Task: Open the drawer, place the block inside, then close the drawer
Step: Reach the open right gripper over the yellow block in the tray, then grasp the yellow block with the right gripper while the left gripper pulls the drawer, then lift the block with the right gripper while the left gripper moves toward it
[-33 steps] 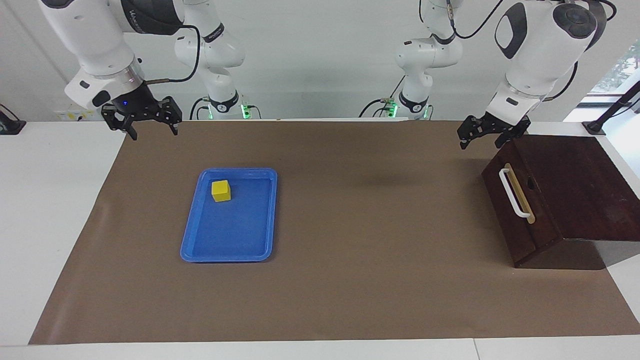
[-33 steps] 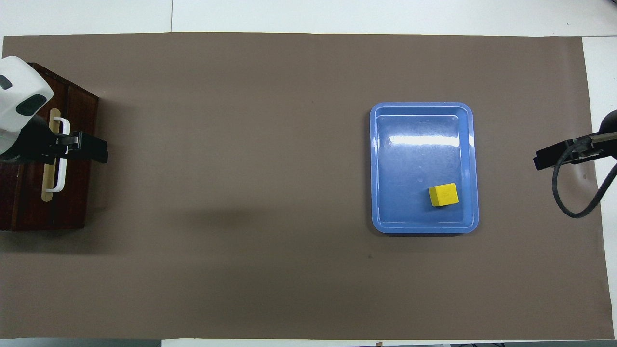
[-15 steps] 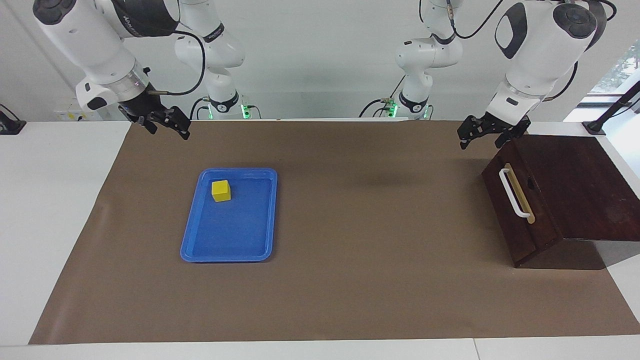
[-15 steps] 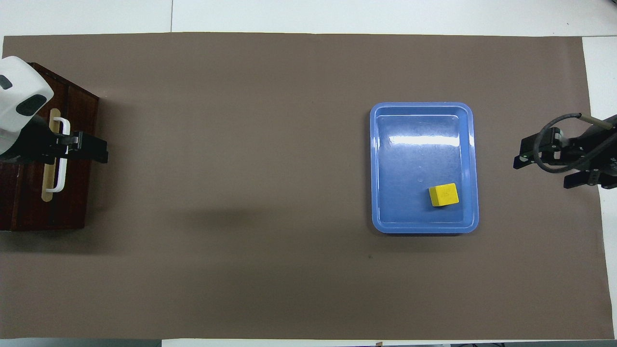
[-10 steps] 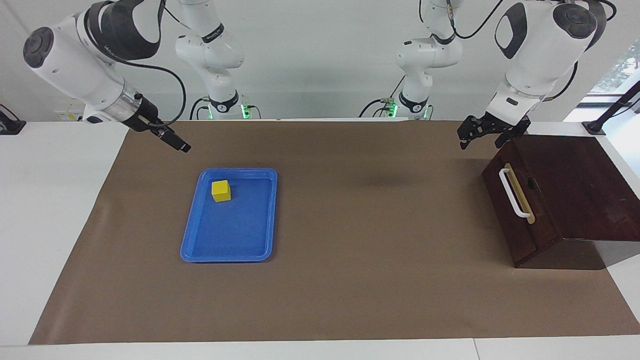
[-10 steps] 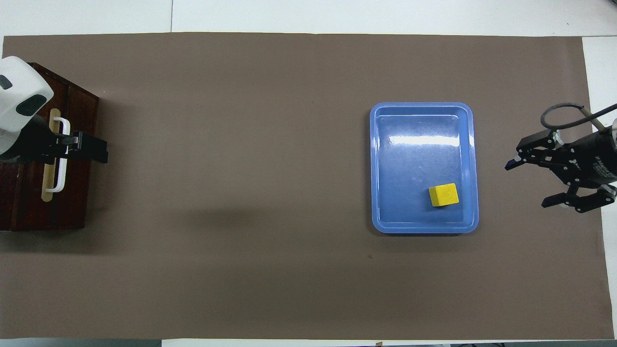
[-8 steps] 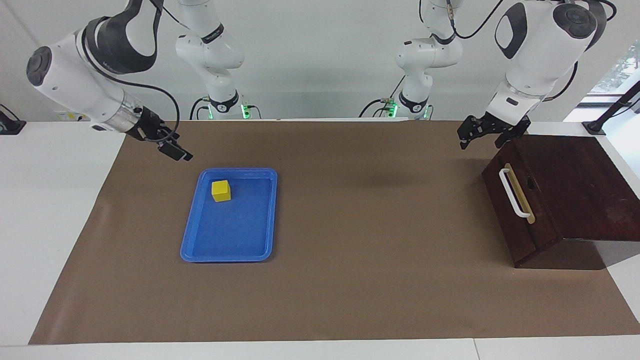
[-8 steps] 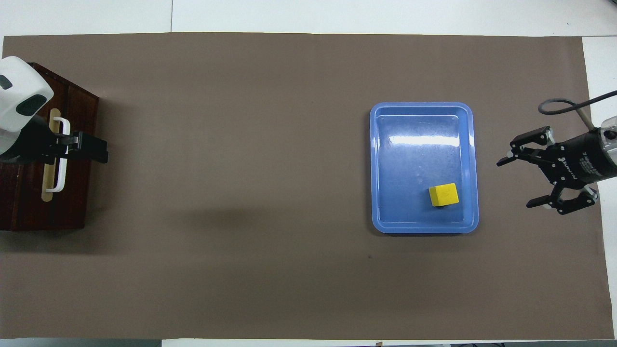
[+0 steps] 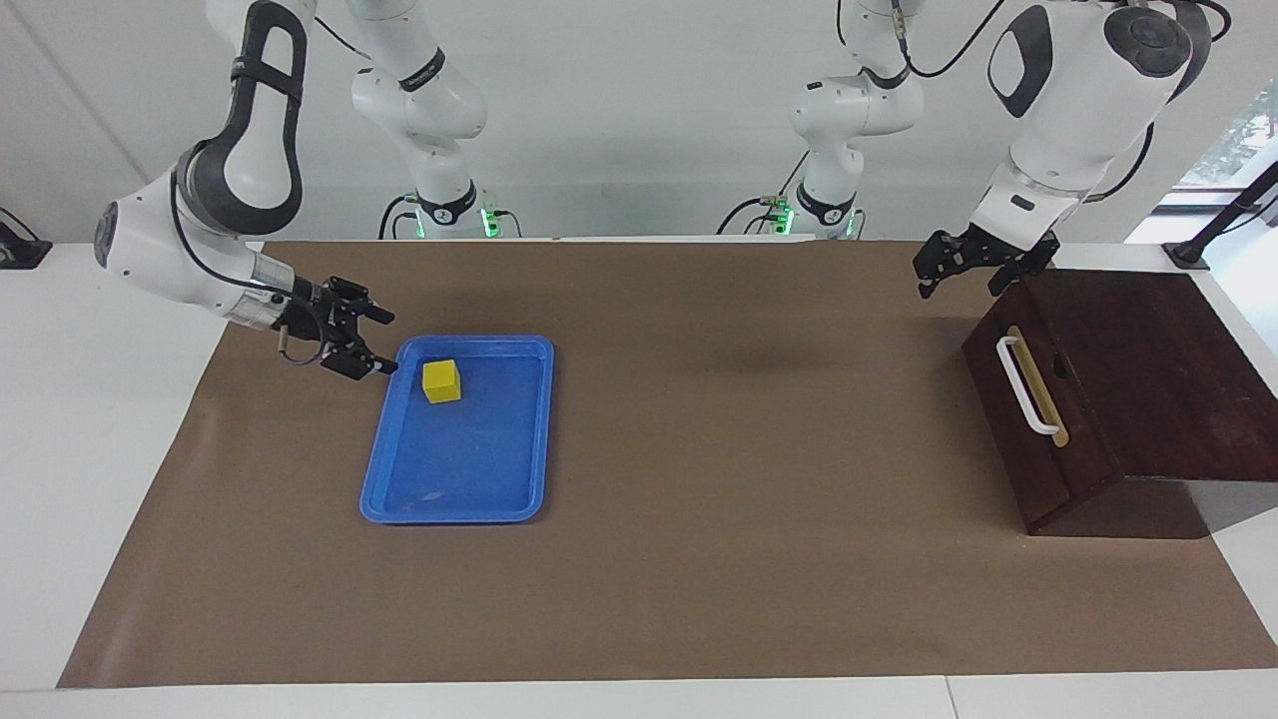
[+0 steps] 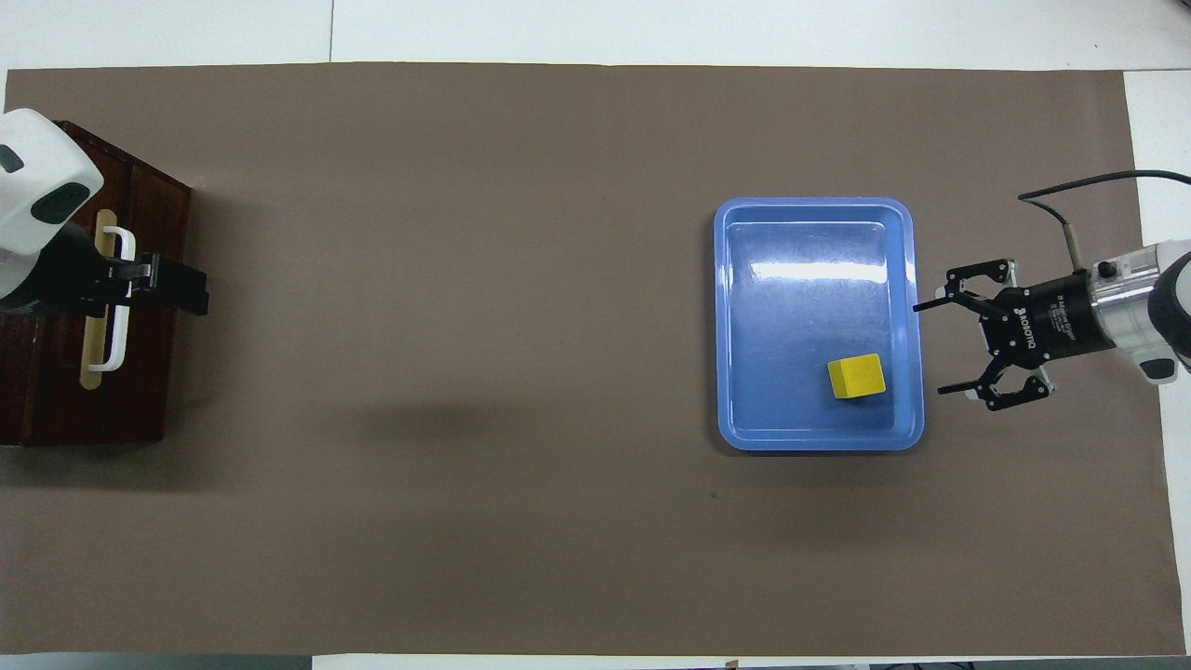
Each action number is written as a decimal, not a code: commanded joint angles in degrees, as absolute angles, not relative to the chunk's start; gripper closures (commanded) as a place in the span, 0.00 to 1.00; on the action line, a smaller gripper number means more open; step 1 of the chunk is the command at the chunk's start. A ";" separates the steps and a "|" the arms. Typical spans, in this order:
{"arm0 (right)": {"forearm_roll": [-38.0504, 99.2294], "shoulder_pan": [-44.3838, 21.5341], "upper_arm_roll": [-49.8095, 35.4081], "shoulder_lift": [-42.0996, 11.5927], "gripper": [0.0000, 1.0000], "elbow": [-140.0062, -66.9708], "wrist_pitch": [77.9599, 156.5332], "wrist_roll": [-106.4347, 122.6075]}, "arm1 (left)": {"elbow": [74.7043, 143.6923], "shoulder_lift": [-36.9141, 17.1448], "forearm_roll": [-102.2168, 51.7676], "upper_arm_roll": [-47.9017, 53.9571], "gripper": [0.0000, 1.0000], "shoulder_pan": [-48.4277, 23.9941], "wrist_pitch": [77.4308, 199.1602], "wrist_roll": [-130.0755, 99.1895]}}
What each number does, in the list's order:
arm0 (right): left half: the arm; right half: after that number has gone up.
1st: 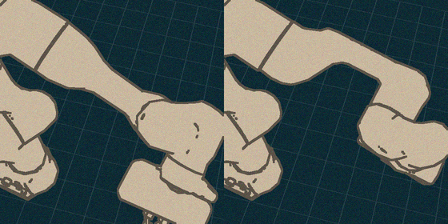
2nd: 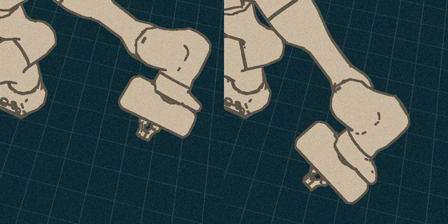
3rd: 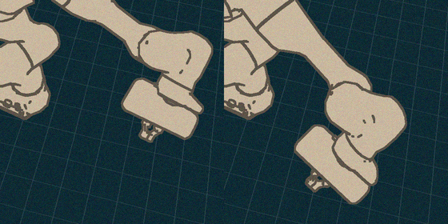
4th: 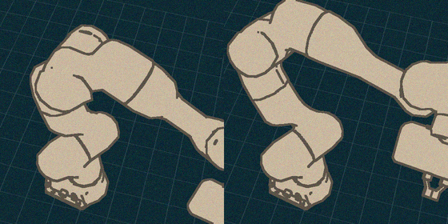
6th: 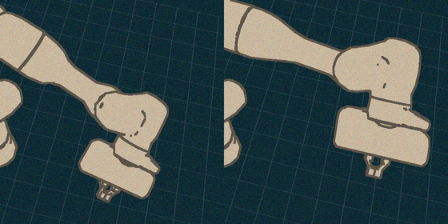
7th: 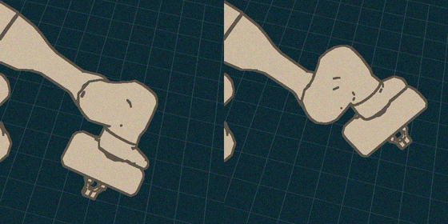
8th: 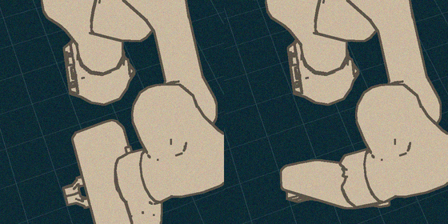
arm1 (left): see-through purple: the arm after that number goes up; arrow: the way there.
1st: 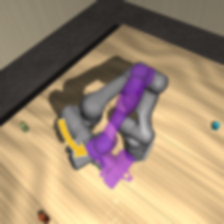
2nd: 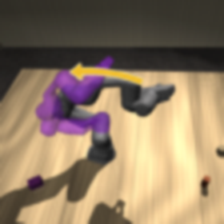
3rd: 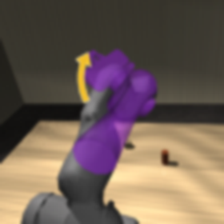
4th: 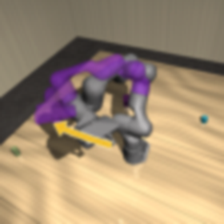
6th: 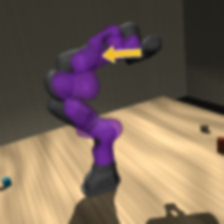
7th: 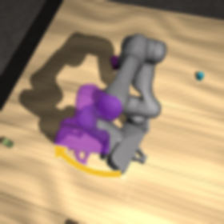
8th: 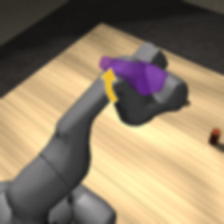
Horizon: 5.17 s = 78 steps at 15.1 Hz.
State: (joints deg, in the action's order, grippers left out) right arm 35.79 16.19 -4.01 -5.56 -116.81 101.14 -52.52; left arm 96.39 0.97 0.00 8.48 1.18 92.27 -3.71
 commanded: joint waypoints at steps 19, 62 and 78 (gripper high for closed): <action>42.89 14.60 -4.75 -14.77 0.00 -121.82 111.62 -42.10 | 95.98 1.23 -0.70 8.53 0.00 1.41 91.49 -3.43; 41.92 11.16 -5.27 -10.11 1.00 -103.29 96.17 -59.31 | 115.14 -10.11 36.83 9.23 0.00 -1.48 125.69 -10.28; 41.84 8.35 -5.36 -8.88 1.00 -98.97 92.28 -66.80 | 114.17 -9.49 32.61 9.23 0.00 -9.75 121.38 -10.20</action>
